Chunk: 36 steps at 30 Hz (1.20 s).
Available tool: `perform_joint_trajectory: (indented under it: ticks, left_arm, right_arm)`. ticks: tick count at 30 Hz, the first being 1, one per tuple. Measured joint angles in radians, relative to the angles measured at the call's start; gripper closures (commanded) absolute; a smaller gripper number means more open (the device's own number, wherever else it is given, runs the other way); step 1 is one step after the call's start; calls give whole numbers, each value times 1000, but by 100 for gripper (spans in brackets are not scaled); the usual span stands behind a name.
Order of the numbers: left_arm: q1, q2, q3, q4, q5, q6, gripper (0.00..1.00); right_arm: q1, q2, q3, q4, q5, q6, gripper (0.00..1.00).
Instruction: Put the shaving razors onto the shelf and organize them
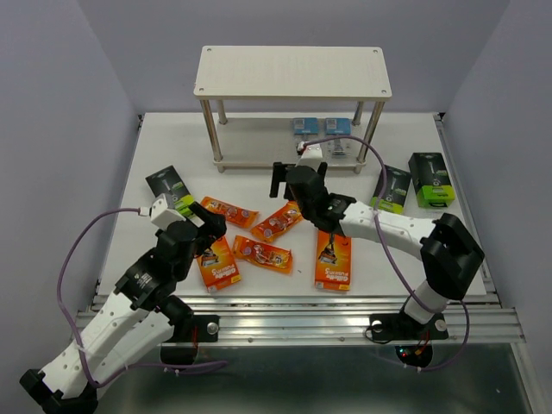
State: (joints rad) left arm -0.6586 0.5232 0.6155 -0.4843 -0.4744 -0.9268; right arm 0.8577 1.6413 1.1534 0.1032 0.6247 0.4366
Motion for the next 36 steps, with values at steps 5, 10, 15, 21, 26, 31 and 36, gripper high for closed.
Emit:
perform_joint_trajectory:
  ticks: [5, 10, 15, 21, 26, 31, 36]
  left_arm:
    - [0, 7, -12, 24, 70, 7, 1]
    - [0, 74, -34, 74, 145, 8, 1]
    - [0, 91, -66, 105, 177, 5, 1]
    - [0, 61, -73, 114, 182, 1, 1]
    - [0, 41, -73, 114, 182, 1, 1]
    - [0, 18, -81, 113, 179, 0, 1]
    - [0, 3, -83, 113, 175, 0, 1]
  right_arm:
    - [47, -47, -99, -128, -18, 143, 0]
    - [47, -101, -216, -159, -106, 266, 0]
    - [93, -102, -279, -122, -162, 397, 0]
    - [145, -67, -305, -14, -192, 535, 0]
    - [151, -5, -304, 45, -206, 608, 0]
    - [151, 72, -297, 44, -212, 661, 2]
    - [151, 116, -266, 66, -215, 712, 16]
